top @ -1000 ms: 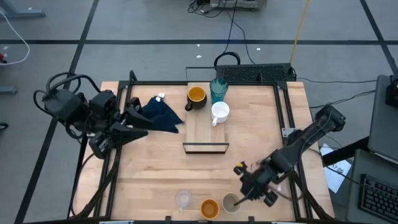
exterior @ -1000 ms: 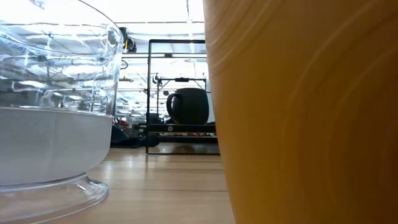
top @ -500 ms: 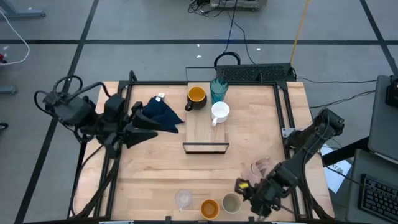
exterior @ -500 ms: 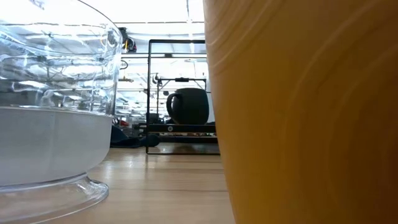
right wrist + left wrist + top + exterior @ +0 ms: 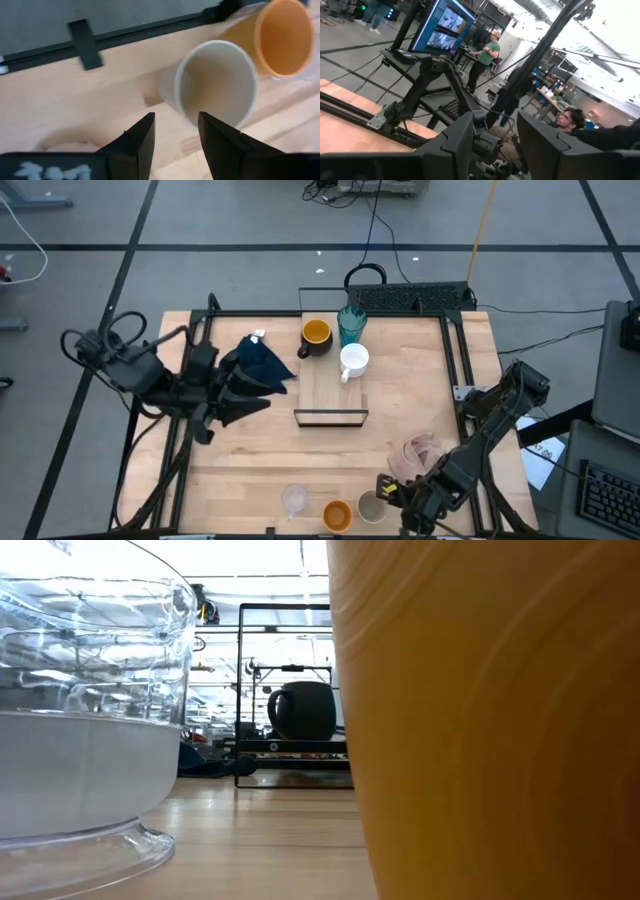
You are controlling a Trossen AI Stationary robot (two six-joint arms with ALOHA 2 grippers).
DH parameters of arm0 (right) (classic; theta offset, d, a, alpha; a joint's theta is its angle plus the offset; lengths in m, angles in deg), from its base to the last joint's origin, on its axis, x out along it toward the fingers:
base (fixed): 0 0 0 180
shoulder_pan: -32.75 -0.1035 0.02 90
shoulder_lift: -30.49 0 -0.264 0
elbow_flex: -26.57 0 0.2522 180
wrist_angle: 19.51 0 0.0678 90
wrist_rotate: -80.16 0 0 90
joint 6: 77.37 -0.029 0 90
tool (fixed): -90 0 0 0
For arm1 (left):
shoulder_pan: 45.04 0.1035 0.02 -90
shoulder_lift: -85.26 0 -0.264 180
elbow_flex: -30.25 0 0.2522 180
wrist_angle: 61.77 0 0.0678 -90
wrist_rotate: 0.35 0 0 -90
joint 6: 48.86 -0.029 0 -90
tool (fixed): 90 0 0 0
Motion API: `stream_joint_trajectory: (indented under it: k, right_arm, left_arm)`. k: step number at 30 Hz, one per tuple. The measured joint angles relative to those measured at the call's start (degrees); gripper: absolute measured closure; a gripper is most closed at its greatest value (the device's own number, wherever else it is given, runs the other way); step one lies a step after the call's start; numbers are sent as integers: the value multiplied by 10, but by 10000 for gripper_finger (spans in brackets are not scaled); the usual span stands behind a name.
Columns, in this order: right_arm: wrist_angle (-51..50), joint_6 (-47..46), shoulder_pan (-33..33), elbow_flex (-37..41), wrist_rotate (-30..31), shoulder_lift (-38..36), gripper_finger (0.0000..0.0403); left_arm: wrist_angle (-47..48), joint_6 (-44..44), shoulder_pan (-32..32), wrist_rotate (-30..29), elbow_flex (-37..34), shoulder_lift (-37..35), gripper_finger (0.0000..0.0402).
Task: Stack small to large cups/mugs on shelf
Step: Put the brown cup on the shelf
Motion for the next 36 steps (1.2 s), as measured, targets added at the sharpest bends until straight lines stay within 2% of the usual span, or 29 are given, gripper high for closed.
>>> stream_joint_trajectory:
  k: [22,25,36]
  right_arm:
    - [42,-2,19,0,0,8,264]
    - [44,-3,19,0,-16,8,264]
    - [59,-17,13,1,-30,49,264]
  left_arm:
    - [0,-12,0,0,0,6,247]
    - [0,-12,0,0,0,6,247]
    - [1,-12,0,1,0,6,247]
